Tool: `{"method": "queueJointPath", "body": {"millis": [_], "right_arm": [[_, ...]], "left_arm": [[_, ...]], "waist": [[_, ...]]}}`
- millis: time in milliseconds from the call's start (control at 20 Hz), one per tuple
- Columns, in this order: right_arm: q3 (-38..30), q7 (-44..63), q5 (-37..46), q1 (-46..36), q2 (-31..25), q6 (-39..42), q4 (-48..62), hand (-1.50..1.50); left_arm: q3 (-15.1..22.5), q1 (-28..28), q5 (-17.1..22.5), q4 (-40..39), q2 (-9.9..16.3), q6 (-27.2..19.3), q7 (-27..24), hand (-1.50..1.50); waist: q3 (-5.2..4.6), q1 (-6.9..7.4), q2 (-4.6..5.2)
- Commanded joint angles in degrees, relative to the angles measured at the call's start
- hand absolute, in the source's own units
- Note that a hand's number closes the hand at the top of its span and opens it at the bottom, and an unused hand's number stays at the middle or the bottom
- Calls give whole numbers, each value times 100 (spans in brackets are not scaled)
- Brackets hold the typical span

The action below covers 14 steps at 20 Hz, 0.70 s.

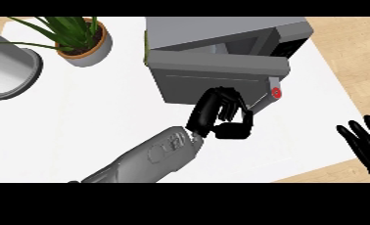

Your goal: Pick up the milk, place it into the microwave and close the microwave

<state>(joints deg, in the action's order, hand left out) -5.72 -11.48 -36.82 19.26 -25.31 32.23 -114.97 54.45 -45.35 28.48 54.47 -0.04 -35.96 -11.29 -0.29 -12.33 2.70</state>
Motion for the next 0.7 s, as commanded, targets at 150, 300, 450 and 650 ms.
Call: {"method": "queueJointPath", "body": {"millis": [150,300,450,650], "right_arm": [[-106,248,-318,-159,-125,-206,-215,-150],[-135,288,-387,-73,-157,-185,-199,-150],[-246,355,-462,-113,-272,-201,-231,-150],[-224,408,-566,-245,-249,-311,-319,-150]], "left_arm": [[-589,-696,648,-487,4,5,-362,150],[-628,-844,893,-672,4,40,-432,150],[-733,-871,1138,-803,4,104,-603,150],[-781,-1021,1449,-957,4,323,-677,150]], "waist": [[-9,1,37],[3,-87,43],[-1,-63,61],[-5,-48,103]]}}
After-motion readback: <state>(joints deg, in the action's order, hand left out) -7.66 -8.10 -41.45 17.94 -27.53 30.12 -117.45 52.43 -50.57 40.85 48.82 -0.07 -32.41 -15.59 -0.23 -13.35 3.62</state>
